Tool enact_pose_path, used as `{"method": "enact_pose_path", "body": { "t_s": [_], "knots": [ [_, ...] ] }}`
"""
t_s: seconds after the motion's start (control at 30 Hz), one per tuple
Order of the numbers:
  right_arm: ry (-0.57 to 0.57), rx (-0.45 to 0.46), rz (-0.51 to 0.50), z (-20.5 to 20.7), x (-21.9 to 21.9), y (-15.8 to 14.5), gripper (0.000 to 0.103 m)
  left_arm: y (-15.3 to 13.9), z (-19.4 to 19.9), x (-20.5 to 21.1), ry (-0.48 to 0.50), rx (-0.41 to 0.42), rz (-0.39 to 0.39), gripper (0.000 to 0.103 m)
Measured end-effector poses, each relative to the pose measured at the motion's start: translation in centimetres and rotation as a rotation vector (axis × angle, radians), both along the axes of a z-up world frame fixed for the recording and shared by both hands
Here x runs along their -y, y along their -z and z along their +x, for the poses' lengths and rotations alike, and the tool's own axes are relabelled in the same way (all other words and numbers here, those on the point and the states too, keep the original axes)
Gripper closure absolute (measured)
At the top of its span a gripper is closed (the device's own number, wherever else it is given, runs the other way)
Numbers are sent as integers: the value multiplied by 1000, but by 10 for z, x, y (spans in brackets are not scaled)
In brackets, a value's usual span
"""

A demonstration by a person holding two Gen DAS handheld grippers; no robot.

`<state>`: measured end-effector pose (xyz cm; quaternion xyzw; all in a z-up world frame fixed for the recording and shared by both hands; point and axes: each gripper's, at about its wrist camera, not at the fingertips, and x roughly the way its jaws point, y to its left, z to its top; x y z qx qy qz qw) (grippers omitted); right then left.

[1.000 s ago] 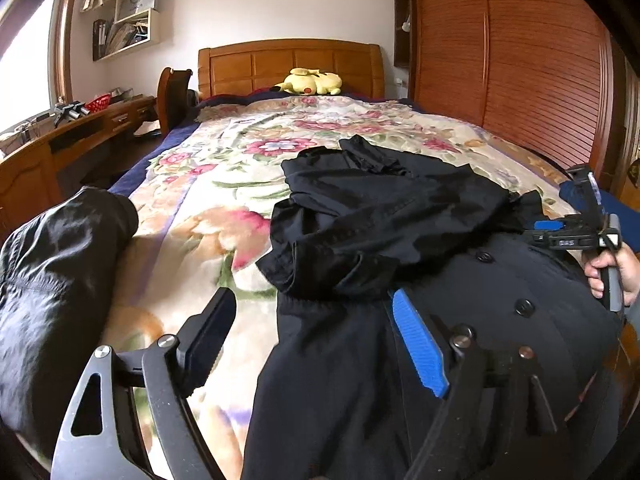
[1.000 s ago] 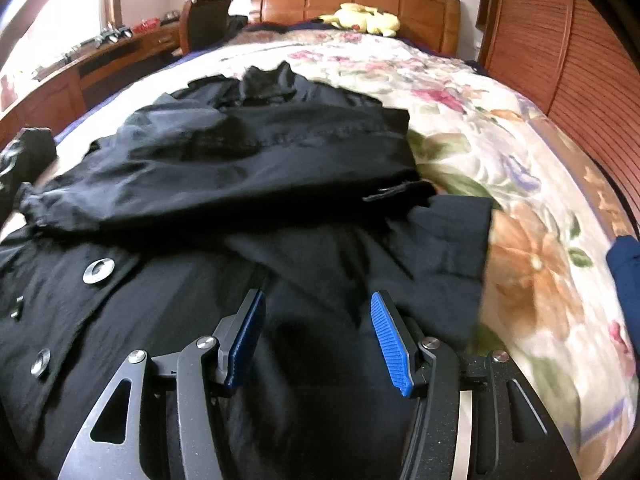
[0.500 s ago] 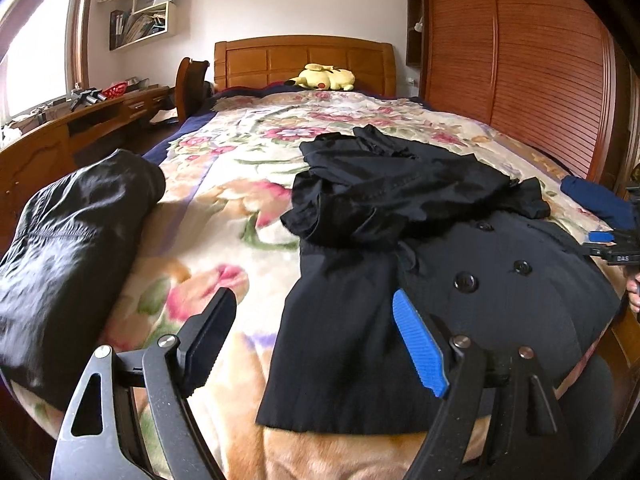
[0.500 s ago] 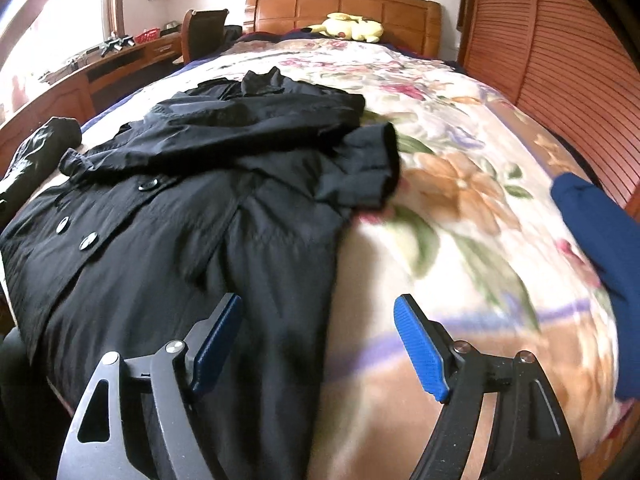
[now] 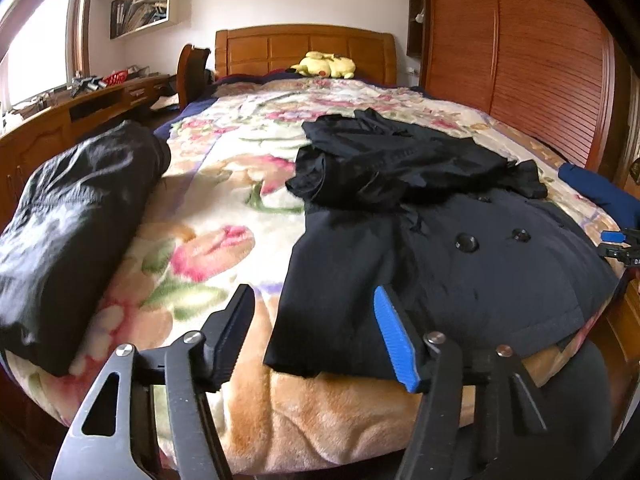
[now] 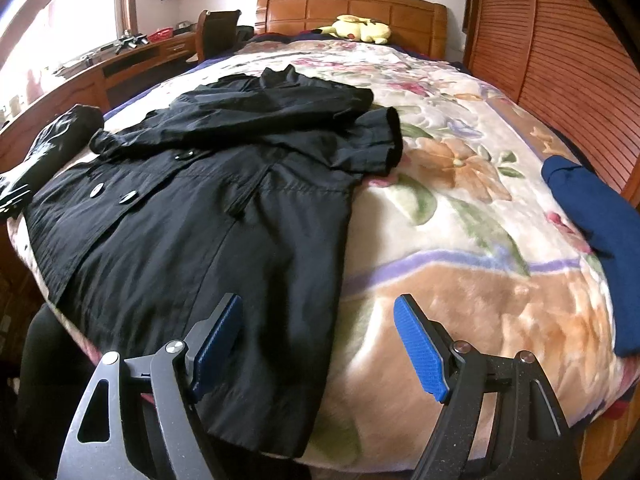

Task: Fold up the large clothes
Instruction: 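Close both grippers on the coat hem, then lift the hem with both grippers and fold it toward the collar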

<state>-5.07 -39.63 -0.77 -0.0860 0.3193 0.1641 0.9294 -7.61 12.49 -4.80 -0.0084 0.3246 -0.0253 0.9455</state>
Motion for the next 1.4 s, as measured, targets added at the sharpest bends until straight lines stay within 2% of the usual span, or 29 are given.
{"method": "enact_pose_path", "body": {
  "t_s": [0.17,0.37,0.47,0.53,0.57,0.6,0.63,0.7,0.8,0.87,1.4],
  "knots": [
    [-17,-18,4,-7,0,10,24,13,-1,-2,-2,-36,8,40],
    [-25,-31,15,-6,1,18,24,18,-1,0,8,-41,1,40],
    [-37,-38,21,-5,-2,20,29,18,0,1,29,-42,-15,49],
    [-39,-32,12,-6,-6,21,32,17,1,1,41,-39,-29,61],
    [-44,-32,13,-6,-7,21,36,16,0,1,42,-36,-28,66],
    [-54,-33,19,-7,-7,20,43,14,-1,2,54,-29,-32,81],
    [-66,-35,25,-9,-7,20,47,11,-3,3,63,-23,-36,89],
    [-94,-38,33,-10,-10,18,70,4,-6,9,68,-8,-20,93],
    [-110,-24,32,-10,-11,14,89,-8,-14,18,74,32,7,95],
    [-111,1,47,-13,-9,9,93,-19,-21,21,77,65,11,96],
    [-149,280,157,-85,30,-88,96,-126,-88,39,123,364,36,97]
  ]
}}
